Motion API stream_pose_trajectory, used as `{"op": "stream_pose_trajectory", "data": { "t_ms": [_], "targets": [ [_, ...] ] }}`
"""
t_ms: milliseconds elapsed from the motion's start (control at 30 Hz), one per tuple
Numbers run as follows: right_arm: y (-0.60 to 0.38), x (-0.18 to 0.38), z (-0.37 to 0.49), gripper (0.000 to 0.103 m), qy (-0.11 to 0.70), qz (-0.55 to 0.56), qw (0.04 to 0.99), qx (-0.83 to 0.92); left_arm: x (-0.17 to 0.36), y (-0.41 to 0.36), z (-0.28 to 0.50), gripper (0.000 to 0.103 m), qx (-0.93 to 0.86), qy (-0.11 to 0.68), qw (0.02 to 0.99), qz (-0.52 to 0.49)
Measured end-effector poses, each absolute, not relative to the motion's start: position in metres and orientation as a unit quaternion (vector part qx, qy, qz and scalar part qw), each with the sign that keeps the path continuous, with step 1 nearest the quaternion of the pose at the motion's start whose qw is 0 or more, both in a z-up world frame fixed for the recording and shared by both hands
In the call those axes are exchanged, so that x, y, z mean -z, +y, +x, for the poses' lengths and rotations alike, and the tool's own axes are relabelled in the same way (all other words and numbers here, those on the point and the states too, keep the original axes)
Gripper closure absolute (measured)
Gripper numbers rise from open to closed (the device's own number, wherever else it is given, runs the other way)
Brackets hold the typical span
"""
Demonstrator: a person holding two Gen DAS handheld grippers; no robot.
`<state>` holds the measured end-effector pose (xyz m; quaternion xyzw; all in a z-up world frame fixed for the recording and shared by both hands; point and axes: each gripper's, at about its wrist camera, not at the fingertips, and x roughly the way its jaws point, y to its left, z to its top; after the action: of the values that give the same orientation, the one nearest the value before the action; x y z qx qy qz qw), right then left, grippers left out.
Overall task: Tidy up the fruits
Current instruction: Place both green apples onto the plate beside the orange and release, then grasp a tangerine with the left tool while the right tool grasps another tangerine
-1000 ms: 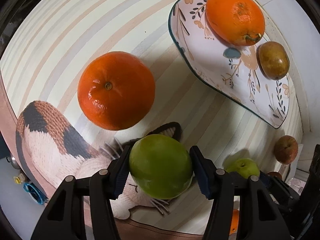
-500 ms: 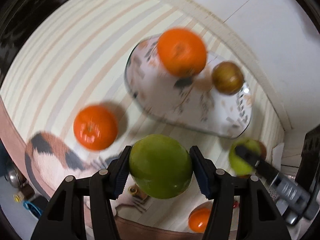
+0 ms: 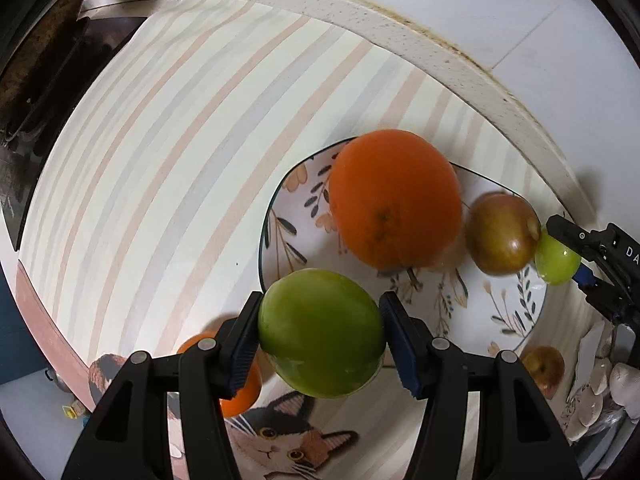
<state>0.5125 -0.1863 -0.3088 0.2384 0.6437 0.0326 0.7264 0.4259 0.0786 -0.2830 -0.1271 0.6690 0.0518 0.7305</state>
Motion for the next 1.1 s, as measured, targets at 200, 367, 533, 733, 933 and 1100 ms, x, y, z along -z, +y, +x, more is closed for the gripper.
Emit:
{"op": "stream_pose_trajectory", "data": {
  "t_ms": [200, 367, 533, 733, 933, 1100],
  "targets": [
    [-0.186, 0.313, 0.517, 0.033, 0.642, 0.249, 0.724, -0.035, 0.29, 0.083, 0.43, 0.047, -0.062, 0.681, 0.719, -0.127],
    [-0.186, 0.3, 0.512, 0.022, 0.638, 0.237, 0.732, -0.037, 0.283, 0.087, 0.426, 0.045, -0.063, 0.668, 0.731, -0.127],
    [-0.18, 0.279, 0.489, 0.01, 0.641, 0.187, 0.743, -0.044, 0.262, 0.089, 0.419, 0.019, -0.055, 0.653, 0.746, -0.122],
    [-0.154, 0.255, 0.445, 0.01, 0.636, 0.114, 0.761, -0.063, 0.242, 0.091, 0.401, 0.019, -0.051, 0.639, 0.758, -0.12],
    [-0.135, 0.23, 0.401, 0.01, 0.624, 0.063, 0.775, -0.074, 0.224, 0.085, 0.369, 0.019, -0.049, 0.629, 0.77, -0.097],
    [-0.126, 0.202, 0.376, 0.01, 0.606, 0.042, 0.791, -0.076, 0.198, 0.079, 0.343, 0.019, -0.044, 0.611, 0.786, -0.083]
  ]
}}
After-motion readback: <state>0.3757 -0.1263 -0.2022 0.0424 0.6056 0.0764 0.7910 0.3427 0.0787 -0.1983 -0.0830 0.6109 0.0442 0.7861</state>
